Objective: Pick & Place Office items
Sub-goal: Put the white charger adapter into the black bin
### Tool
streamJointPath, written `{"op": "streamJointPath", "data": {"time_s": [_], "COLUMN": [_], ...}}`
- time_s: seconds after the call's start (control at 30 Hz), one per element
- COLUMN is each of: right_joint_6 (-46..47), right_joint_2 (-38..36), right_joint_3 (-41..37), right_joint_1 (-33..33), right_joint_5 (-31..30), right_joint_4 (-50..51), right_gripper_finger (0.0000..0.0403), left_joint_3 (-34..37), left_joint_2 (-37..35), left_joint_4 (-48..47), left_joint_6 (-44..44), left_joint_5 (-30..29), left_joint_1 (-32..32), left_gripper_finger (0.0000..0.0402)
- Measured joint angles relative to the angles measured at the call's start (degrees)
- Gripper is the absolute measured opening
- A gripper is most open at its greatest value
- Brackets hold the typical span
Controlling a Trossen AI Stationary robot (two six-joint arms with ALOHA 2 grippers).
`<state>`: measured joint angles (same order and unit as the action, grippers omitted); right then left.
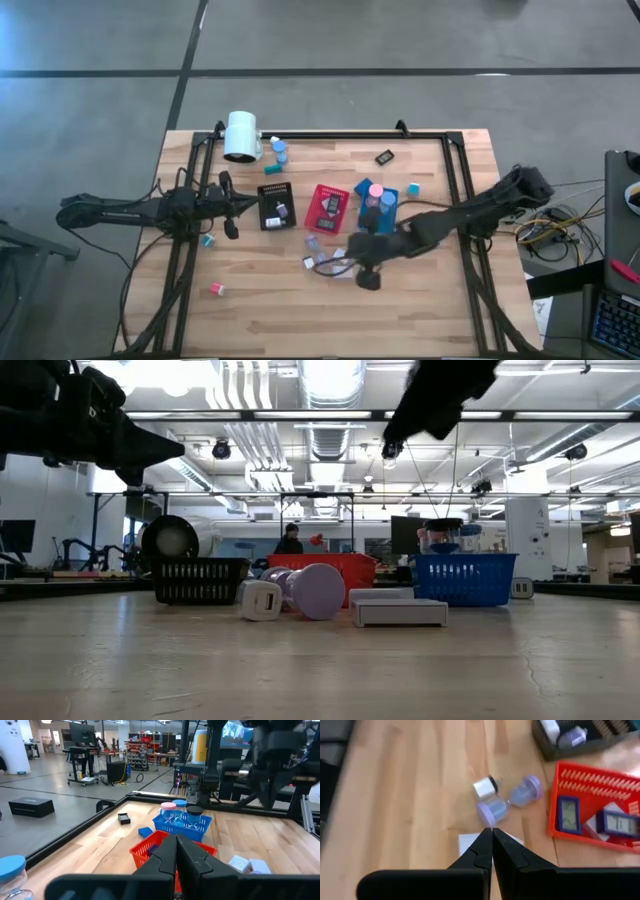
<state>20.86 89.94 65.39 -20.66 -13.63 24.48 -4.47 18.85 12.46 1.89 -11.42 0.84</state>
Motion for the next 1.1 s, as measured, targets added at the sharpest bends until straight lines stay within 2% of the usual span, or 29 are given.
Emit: {"op": "streamJointPath", "data": {"time_s": [0.13,0.3,0.5,0.7,0.87,1.1], "right_joint_6": [2.88,7.67,7.78,10.93,11.85,12.02], "right_joint_2": [8.04,16.49,22.44,25.41,25.38,25.47], "right_joint_3": [8.31,16.91,20.61,20.71,19.32,18.68], "right_joint_1": [1.13,4.25,7.10,9.67,10.77,10.64], "right_joint_5": [0.60,4.94,10.06,11.06,11.13,11.19], "right_joint_4": [8.94,20.16,20.75,22.12,22.13,21.78], "right_gripper_finger": [0.0024,0.0090,0.0187,0.0257,0.0282,0.0283], "left_joint_3": [0.00,0.00,0.00,0.00,0.00,0.00], "left_joint_2": [0.00,0.00,0.00,0.00,0.00,0.02], "left_joint_4": [-0.03,-0.04,-0.06,-0.15,-0.17,-0.15], "left_joint_6": [-0.27,-0.61,-0.57,-0.60,-0.67,-0.81], "left_joint_5": [0.00,0.00,0.00,0.02,0.03,0.02], "left_joint_1": [0.00,-0.02,-0.02,-0.02,-0.02,-0.02], "left_gripper_finger": [0.0013,0.0013,0.0013,0.0014,0.0014,0.0014]}}
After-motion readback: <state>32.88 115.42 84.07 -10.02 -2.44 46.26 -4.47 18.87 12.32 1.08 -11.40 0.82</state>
